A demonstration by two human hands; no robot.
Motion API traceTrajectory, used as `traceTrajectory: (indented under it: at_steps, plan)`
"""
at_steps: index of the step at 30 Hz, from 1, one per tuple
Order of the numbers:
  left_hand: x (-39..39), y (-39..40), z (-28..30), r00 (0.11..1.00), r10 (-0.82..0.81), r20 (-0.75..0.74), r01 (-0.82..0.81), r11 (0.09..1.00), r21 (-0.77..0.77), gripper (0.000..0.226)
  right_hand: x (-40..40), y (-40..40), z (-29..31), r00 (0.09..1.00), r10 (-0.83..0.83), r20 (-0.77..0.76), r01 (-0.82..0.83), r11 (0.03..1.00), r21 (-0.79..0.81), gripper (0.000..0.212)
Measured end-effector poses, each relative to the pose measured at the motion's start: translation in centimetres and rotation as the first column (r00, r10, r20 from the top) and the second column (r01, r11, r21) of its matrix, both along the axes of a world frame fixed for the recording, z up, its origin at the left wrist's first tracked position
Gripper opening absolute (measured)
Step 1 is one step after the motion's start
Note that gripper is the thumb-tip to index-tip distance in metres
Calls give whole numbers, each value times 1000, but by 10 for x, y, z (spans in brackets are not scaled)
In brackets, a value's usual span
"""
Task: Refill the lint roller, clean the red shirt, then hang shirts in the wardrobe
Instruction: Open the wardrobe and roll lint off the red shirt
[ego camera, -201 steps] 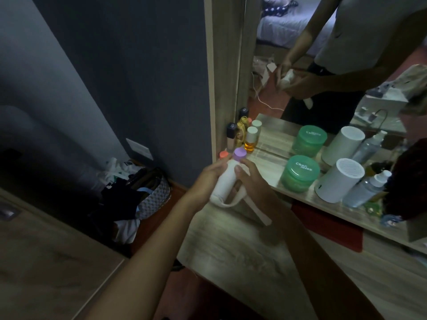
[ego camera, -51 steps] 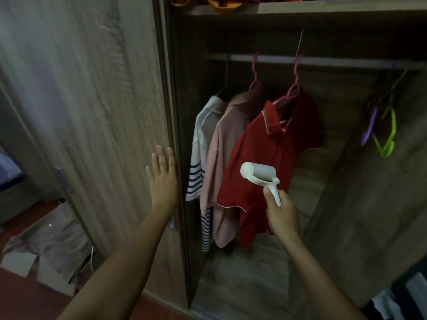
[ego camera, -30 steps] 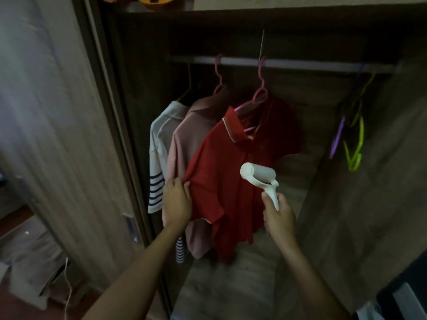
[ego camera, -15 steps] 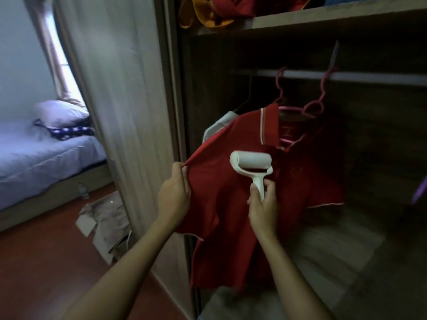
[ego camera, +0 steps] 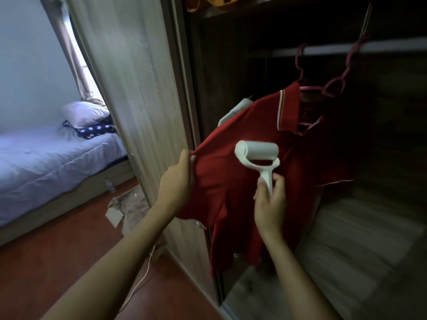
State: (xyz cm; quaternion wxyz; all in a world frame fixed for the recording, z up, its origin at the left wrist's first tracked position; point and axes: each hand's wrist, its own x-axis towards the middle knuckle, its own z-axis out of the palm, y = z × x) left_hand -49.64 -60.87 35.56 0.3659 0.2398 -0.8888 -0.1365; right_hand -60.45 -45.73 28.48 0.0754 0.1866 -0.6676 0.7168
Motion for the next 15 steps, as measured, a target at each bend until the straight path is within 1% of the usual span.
traceTrajectory:
  at_steps: [2, 5, 7, 9, 11, 13, 15]
  plan:
    - [-1, 0, -1, 1000, -16, -3, 16, 1000, 7, 25, 0, -4, 7, 1000, -16, -20, 16, 999, -36, 15]
    - [-2, 3, -3, 999, -45, -14, 46, 999, 30, 29, 15, -10, -9, 999, -14, -37, 14, 1000, 4, 12]
    - [-3, 2, -5, 998, -60, -16, 60, 997, 41, 32, 30, -13, -36, 999, 32, -13, -31, 995, 91, 4]
    - [-4, -1, -6, 998, -61, -2, 61, 997, 45, 30, 42, -13, -61, 996, 94, 9, -93, 976, 195, 3]
    - [-5, -3, -6, 998, -63, 5, 63, 997, 43, 29, 46, -12, -70, 990, 130, 47, -138, 961, 239, 3]
    - [-7, -1, -6, 998, -68, 6, 68, 997, 34, 30, 41, -10, -61, 994, 103, 41, -109, 975, 194, 3]
    - [-8, -1, -5, 998, -62, 10, 62, 998, 31, 30, 31, -8, -36, 1000, 10, -25, -7, 996, 88, 5]
